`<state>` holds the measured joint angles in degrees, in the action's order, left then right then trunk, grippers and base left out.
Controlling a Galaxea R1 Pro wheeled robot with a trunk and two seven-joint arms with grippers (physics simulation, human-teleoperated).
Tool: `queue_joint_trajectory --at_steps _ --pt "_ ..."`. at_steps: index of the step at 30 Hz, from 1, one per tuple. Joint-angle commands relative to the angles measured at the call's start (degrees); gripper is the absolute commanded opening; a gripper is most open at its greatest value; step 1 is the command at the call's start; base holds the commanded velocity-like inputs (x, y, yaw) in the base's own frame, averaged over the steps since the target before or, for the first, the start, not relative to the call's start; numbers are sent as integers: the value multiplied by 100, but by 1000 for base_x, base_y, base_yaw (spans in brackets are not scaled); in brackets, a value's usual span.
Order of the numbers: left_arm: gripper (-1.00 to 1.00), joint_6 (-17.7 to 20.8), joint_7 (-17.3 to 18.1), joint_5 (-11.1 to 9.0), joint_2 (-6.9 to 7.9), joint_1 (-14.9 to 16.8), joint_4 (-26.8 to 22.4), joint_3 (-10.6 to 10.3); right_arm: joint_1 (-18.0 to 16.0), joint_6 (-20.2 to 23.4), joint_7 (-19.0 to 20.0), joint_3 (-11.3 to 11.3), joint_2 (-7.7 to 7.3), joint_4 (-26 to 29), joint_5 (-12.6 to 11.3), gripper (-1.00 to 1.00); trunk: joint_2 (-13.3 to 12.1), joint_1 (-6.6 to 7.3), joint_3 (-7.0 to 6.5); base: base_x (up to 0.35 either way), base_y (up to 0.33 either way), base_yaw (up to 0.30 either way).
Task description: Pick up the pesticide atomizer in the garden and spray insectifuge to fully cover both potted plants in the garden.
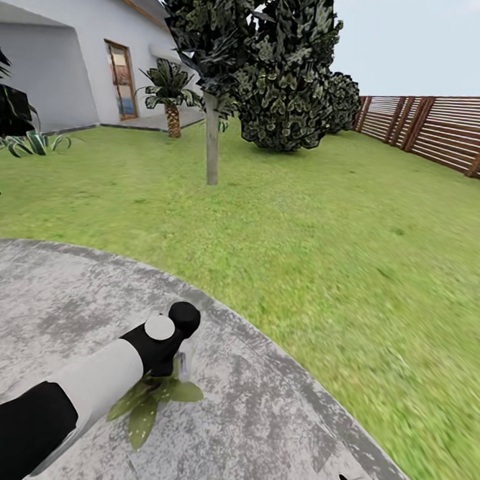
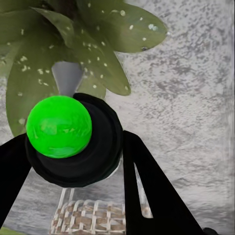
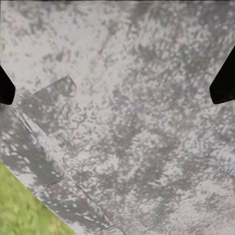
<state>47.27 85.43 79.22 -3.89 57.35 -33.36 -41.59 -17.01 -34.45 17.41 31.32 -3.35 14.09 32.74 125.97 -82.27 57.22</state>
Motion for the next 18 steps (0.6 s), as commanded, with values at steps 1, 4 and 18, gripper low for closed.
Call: queue_joint_trajectory --at_steps 1,4,18 --pt "-100 61 51 42 -2 4 -4 -16 -4 -17 45 49 1 2 15 100 2 5 5 -338 -13 37" --pt "-100 64 30 44 -6 4 -4 -16 -4 -18 44 50 1 5 14 100 2 5 5 -217 -4 13" --pt "-100 72 13 45 -24 4 -8 -16 -4 -14 44 50 1 6 13 100 2 5 5 -115 0 0"
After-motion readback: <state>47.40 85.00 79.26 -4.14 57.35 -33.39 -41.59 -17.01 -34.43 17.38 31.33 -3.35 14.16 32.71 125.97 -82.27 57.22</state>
